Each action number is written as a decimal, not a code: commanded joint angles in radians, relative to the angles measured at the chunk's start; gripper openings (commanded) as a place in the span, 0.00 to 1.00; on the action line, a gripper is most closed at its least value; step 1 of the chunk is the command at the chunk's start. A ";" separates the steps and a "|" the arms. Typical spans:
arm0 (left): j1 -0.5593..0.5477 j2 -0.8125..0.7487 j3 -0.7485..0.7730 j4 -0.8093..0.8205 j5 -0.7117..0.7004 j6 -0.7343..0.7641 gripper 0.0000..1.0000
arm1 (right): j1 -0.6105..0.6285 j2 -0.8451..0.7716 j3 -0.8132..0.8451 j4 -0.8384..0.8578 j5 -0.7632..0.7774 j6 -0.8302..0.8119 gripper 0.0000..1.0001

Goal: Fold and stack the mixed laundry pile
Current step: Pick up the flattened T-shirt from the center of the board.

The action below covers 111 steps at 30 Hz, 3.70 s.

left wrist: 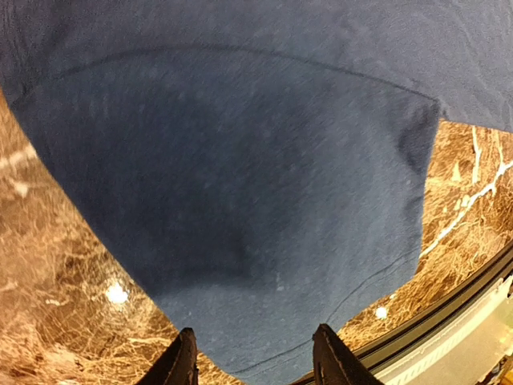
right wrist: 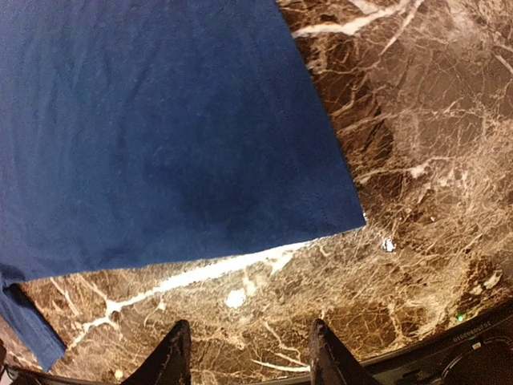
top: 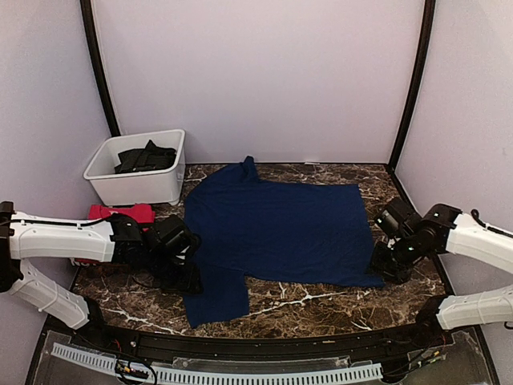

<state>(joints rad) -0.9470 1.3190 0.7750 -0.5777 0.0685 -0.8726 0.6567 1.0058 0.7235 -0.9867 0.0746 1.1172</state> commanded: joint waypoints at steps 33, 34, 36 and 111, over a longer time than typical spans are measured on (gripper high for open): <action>0.064 -0.181 -0.195 0.010 0.076 -0.148 0.52 | -0.241 0.213 -0.083 0.134 -0.014 -0.086 0.35; 0.064 -0.177 -0.194 0.014 0.076 -0.147 0.52 | -0.242 0.212 -0.085 0.130 -0.026 -0.081 0.34; 0.064 -0.167 -0.189 0.019 0.075 -0.144 0.52 | -0.241 0.214 -0.087 0.124 -0.048 -0.073 0.33; -0.089 -0.245 -0.120 -0.093 -0.019 -0.249 0.00 | -0.239 0.061 -0.005 0.153 0.064 -0.143 0.00</action>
<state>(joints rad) -1.0657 1.0954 0.6155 -0.6010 0.0486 -1.1362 0.4213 1.0985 0.6884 -0.8402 0.1066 0.9989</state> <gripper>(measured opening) 0.004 0.003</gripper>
